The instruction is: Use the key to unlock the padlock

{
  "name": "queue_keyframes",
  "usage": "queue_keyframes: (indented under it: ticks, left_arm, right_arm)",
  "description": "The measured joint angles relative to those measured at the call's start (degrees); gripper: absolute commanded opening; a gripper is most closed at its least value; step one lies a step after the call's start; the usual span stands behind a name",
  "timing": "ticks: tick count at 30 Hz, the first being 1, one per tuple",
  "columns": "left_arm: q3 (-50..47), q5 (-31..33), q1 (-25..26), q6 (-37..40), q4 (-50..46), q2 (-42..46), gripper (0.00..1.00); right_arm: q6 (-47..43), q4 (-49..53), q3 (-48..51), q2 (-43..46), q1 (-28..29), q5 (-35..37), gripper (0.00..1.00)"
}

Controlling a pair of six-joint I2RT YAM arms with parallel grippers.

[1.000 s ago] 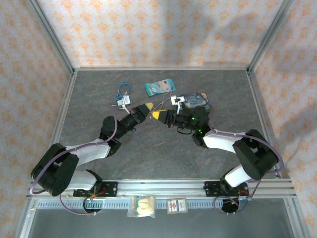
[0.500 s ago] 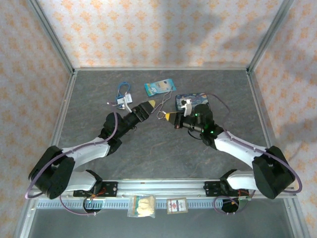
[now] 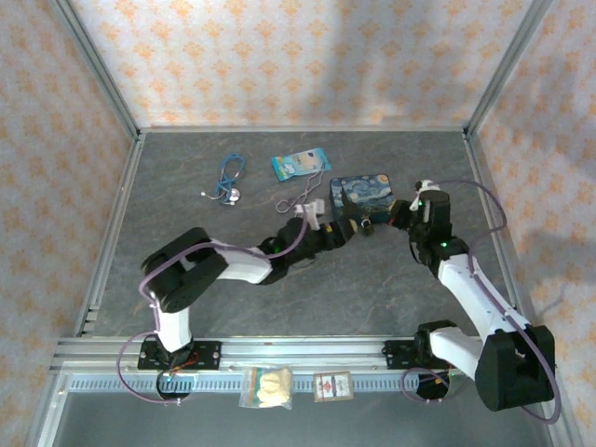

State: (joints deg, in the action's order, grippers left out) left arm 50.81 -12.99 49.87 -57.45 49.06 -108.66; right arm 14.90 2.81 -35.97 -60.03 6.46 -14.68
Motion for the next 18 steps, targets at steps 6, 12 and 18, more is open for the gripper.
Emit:
queue_keyframes:
  ticks: [6,12,18]
  left_arm:
    - [13.0,6.7,3.4,-1.8,-12.8,-9.8,0.65]
    - [22.3,12.5,3.8,-4.8,-21.6,-16.1,0.64]
    - [32.1,16.9,4.0,-5.6,-25.7,-21.9,0.61]
  right_arm:
    - [-0.2,0.2,1.3,1.5,-6.9,-0.5,0.0]
    - [-0.1,-1.6,2.3,3.7,-8.2,-2.8,0.0]
    - [-0.1,-2.5,3.2,5.9,-8.3,-4.7,0.0]
